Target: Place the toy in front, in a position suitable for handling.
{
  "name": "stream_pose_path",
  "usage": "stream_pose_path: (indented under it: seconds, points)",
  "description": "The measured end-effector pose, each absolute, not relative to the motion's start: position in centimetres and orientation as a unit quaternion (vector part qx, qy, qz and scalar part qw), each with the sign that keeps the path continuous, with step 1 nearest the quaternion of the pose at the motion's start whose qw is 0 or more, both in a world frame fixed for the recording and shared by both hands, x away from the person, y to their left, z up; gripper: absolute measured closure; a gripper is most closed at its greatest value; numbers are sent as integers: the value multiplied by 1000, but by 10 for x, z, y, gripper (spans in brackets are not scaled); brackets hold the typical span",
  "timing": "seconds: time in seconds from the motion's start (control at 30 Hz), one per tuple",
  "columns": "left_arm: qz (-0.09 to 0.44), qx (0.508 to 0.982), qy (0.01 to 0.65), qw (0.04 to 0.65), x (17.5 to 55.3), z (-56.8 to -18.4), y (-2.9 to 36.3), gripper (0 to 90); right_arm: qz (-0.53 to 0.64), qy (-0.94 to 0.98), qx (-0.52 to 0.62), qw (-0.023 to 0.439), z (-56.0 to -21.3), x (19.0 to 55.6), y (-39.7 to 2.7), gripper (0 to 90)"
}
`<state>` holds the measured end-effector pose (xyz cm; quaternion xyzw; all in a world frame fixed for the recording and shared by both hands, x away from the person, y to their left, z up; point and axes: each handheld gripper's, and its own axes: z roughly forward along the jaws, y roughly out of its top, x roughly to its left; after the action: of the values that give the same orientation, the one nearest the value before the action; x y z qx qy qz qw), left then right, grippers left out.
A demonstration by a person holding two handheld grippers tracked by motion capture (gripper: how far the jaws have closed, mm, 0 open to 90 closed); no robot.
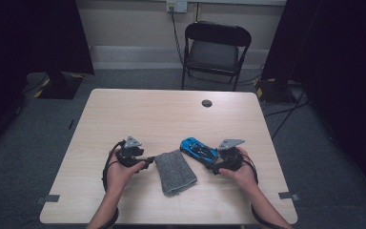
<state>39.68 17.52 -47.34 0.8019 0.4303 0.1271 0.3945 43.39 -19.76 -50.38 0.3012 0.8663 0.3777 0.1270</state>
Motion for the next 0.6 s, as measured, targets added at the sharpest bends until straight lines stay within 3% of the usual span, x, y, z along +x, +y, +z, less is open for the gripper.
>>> stream_pose_path:
  seconds: [0.23,0.6]
  points:
    - [74,807,427,401,375,-470,149,418,377,865,305,129,-504,433,-197,140]
    - [65,809,404,421,365,-459,107,403,376,864,308,130,-504,433,-196,140]
